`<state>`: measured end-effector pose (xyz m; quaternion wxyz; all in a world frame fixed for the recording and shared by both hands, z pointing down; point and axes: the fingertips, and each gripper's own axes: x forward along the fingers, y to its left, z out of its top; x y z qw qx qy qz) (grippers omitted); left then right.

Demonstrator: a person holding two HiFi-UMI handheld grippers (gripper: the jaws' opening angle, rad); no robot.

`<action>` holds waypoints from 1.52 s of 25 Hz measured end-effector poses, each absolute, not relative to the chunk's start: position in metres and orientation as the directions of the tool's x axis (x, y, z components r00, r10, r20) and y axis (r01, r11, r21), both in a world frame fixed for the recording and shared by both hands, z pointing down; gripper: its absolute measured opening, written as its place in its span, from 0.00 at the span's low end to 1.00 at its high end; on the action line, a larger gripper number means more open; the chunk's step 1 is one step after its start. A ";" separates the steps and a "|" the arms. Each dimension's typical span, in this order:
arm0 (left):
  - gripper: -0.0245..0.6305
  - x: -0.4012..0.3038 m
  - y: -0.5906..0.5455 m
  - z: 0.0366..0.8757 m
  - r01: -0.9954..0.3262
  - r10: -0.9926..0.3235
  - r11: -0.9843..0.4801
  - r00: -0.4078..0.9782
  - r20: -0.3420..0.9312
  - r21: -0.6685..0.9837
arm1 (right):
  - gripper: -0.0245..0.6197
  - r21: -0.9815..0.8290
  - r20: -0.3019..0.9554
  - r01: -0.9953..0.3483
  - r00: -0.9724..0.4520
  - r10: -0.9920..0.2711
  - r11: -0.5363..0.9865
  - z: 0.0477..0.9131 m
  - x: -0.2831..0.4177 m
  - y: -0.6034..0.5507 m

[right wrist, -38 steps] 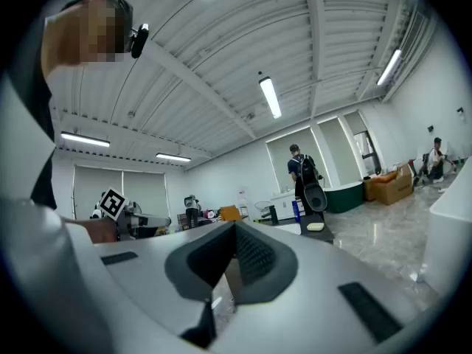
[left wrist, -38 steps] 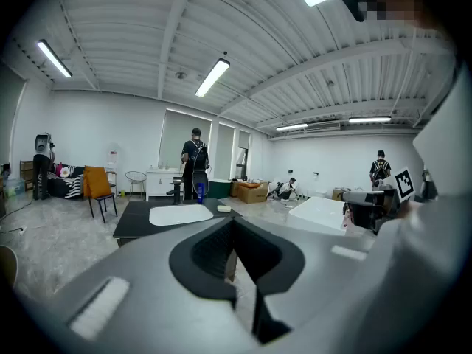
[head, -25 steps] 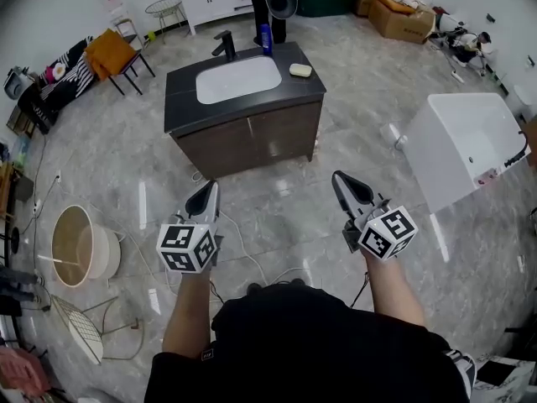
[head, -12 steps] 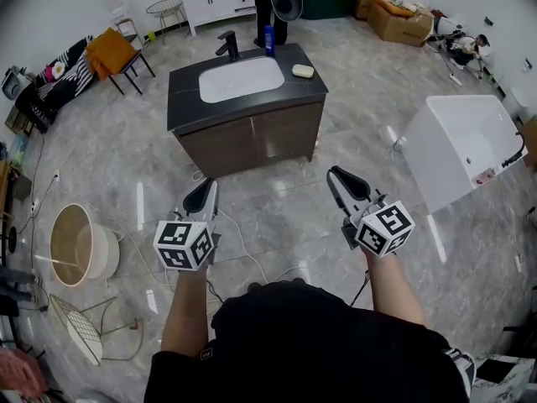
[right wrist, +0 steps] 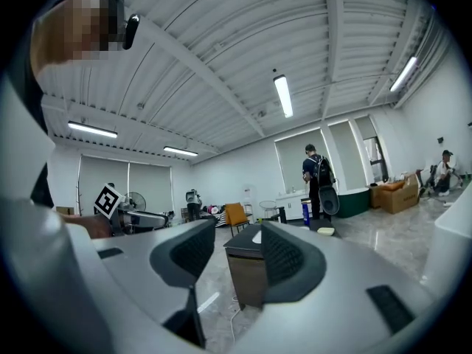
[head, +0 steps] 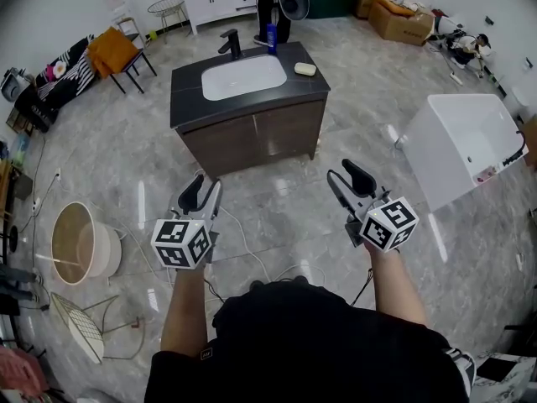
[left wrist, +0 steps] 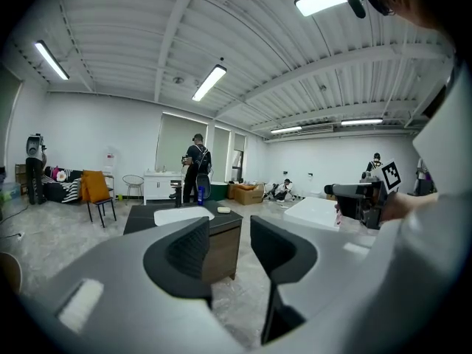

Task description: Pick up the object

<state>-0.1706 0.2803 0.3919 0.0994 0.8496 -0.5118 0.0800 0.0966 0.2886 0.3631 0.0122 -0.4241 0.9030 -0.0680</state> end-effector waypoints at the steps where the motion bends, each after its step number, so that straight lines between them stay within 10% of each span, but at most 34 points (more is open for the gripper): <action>1: 0.29 -0.173 0.281 0.391 -0.888 -0.857 -0.451 0.459 0.234 0.090 | 0.31 -0.139 0.038 -0.766 -0.637 -0.770 0.627 0.364 0.097 0.289; 15: 0.50 -0.164 0.291 0.391 -0.895 -0.866 -0.439 0.446 0.228 0.082 | 0.49 -0.150 0.043 -0.792 -0.603 -0.797 0.591 0.371 0.121 0.298; 38: 0.51 -0.067 0.269 0.417 -0.841 -0.804 -0.531 0.539 0.253 0.103 | 0.49 -0.195 0.089 -0.777 -0.622 -0.778 0.598 0.399 0.192 0.308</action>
